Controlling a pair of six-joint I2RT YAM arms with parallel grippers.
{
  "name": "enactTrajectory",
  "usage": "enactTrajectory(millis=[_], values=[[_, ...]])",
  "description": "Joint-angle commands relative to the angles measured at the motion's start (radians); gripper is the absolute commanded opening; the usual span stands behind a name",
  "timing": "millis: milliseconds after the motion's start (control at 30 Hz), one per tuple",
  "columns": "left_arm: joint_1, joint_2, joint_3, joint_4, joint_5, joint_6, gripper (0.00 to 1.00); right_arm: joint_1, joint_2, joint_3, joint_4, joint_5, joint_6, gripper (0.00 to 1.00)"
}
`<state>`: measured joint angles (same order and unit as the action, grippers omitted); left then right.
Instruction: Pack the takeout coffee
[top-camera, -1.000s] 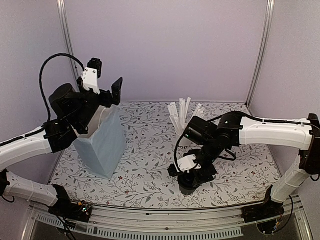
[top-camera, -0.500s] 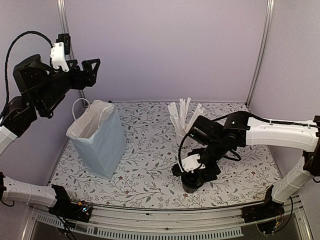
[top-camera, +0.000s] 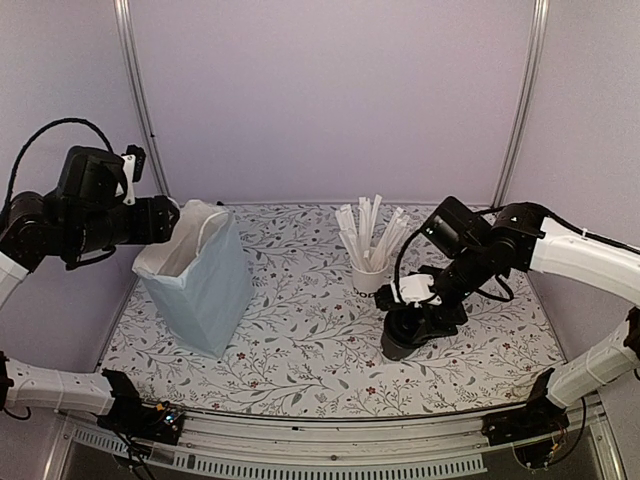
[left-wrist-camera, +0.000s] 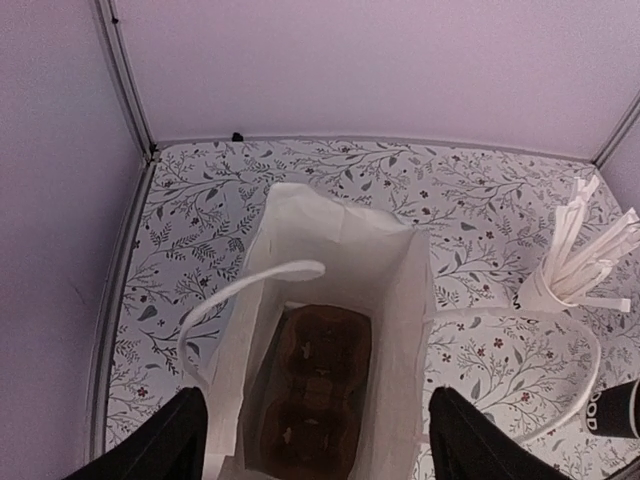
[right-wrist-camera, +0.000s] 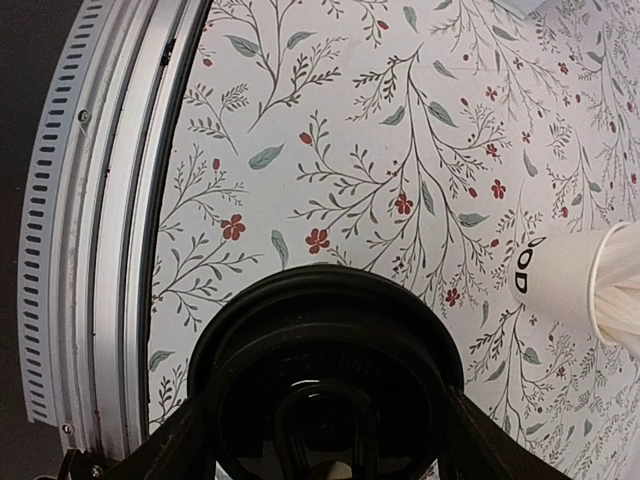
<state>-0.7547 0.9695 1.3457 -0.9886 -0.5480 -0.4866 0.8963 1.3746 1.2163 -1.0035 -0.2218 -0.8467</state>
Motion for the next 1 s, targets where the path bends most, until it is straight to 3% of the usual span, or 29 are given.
enactTrajectory(millis=[0, 233, 433, 533, 633, 833, 967], values=[[0.036, -0.015, 0.035, -0.169, 0.024, -0.13, 0.78, -0.059, -0.063, -0.016, -0.028, -0.056, -0.006, 0.65], [0.179, 0.034, 0.028, -0.167, 0.092, -0.063, 0.83, -0.14, -0.13, -0.026, -0.042, -0.089, -0.017, 0.65], [0.471, 0.122, 0.009, -0.065, 0.4, 0.13, 0.69, -0.227, -0.15, -0.012, -0.072, -0.134, -0.027, 0.65], [0.558, 0.158, -0.003, -0.022, 0.529, 0.193, 0.65, -0.267, -0.161, -0.002, -0.081, -0.148, -0.04, 0.65], [0.595, 0.193, -0.017, 0.014, 0.646, 0.236, 0.63, -0.299, -0.166, 0.002, -0.084, -0.166, -0.052, 0.65], [0.6, 0.237, -0.023, 0.053, 0.696, 0.264, 0.53, -0.326, -0.141, 0.014, -0.086, -0.192, -0.058, 0.65], [0.6, 0.267, -0.017, 0.062, 0.701, 0.284, 0.39, -0.327, -0.126, 0.081, -0.107, -0.2, -0.058, 0.65]])
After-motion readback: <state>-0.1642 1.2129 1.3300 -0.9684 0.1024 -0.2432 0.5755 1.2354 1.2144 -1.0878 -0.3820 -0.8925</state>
